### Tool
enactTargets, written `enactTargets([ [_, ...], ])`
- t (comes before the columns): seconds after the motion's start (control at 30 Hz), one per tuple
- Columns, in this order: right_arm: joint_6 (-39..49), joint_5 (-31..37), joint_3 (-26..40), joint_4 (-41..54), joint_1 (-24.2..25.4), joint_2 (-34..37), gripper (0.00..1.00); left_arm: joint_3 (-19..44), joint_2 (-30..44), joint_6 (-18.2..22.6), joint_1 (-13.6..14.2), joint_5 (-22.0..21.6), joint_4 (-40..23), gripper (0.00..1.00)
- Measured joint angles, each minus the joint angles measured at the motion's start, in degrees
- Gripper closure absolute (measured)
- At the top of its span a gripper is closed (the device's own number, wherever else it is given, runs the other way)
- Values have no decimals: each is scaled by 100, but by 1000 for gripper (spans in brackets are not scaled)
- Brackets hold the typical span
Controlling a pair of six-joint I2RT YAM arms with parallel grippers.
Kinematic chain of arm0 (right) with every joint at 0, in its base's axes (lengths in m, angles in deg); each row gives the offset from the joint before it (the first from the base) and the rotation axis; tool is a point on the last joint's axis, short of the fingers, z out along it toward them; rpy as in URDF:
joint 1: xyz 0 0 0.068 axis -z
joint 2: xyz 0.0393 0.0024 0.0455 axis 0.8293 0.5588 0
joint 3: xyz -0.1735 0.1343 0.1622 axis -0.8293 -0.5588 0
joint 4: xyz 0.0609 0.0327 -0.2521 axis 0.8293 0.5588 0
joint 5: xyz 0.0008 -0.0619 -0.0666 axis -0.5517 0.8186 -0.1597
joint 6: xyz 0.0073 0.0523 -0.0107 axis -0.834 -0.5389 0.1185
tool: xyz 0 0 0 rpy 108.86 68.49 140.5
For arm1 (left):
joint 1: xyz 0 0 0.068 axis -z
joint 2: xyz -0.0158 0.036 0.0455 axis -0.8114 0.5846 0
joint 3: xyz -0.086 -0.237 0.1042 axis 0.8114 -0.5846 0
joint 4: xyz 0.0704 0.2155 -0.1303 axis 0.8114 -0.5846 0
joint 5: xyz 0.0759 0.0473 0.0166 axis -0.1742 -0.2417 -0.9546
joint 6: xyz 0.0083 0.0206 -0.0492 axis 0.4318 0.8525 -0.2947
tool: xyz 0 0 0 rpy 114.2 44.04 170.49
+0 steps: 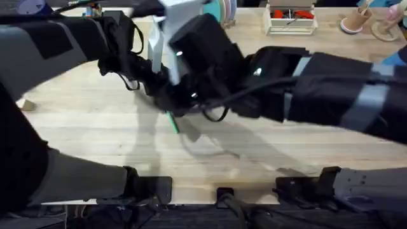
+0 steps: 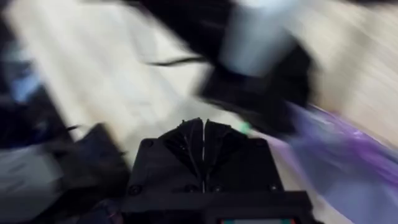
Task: Unzip the bag, pick up the pens from the table one at a time and place them inside, then zip the bag closed.
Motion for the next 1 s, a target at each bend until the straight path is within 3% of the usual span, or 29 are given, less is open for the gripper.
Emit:
enactTargets([
  [0.1, 164, -291, 113, -58, -263, -80, 972, 0, 0, 0, 33, 79, 27, 960],
  [0.4, 276, -436, 122, 133, -237, -139, 973, 0, 2, -2, 36, 84, 25, 960],
  [0.63, 287, 102, 122, 781, -237, -364, 968, 0, 0, -2, 36, 84, 23, 960],
  [0.67, 282, 231, 122, 855, -237, -455, 915, 0, 0, -2, 36, 84, 23, 960],
  [0.73, 304, 512, 122, 973, -236, -671, 664, 0, 2, -2, 36, 84, 25, 960],
  [0.83, 311, 958, 122, 1105, -234, -1035, 459, 0, 0, -2, 36, 84, 25, 960],
  [0.93, 339, 1395, 122, 1224, -234, -1328, 74, 0, 0, -2, 36, 84, 23, 960],
  [1.0, 374, 1760, 122, 1332, -230, -1508, 11, 0, 0, -2, 36, 87, 24, 960],
])
